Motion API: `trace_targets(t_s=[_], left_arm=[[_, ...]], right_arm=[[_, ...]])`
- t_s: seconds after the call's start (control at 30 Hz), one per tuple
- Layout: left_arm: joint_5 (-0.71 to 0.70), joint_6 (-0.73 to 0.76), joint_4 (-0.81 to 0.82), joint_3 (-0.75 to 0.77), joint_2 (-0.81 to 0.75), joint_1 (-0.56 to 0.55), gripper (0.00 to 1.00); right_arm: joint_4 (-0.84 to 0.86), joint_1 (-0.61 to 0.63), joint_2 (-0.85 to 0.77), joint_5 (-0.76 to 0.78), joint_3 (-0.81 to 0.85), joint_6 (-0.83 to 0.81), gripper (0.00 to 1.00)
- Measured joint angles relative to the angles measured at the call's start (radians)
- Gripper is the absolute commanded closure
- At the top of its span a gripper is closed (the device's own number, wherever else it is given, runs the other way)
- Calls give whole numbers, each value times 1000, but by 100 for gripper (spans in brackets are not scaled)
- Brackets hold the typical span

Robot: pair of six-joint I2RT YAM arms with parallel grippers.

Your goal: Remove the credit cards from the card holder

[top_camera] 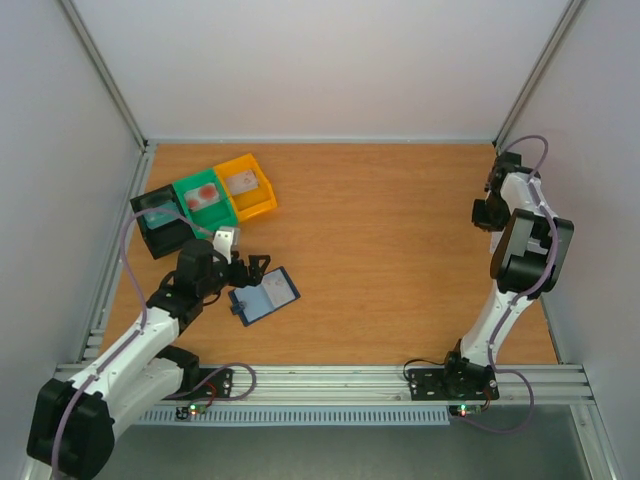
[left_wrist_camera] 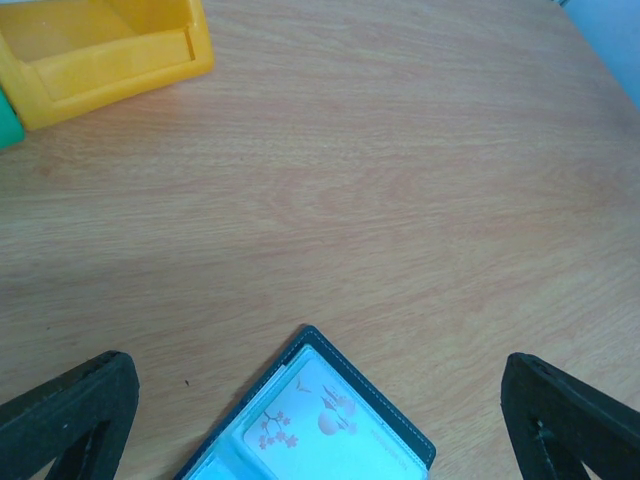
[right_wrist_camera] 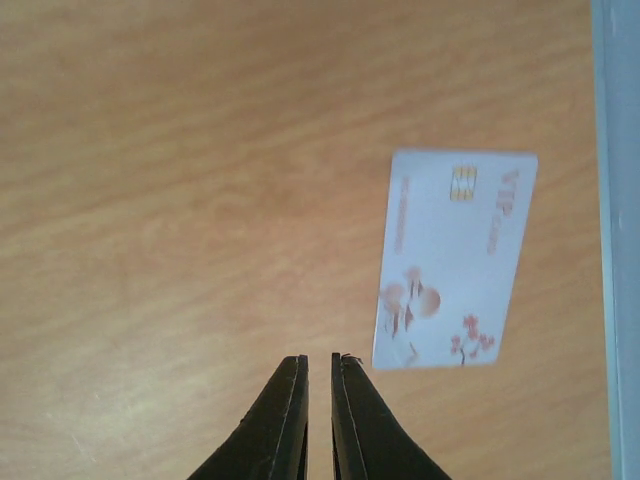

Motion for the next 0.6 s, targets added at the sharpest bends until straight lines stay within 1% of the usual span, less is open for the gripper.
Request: trace_targets(t_s=[0.13,0.33,0.47,0.6], left_arm=[[14,0,0,0,19,0,1],[41,2,-3,19,55,1,0],[48,6,-3,34,69,1,1],[48,8,-3,34,76,1,1]], right_arm=[[8,-2,51,-41,68,-23,93],[-12,-7,191,-73,133,-38,94],[-27,-17,208,-67,155,-35,94],[-43,-55,214,-55,163,-24,94]])
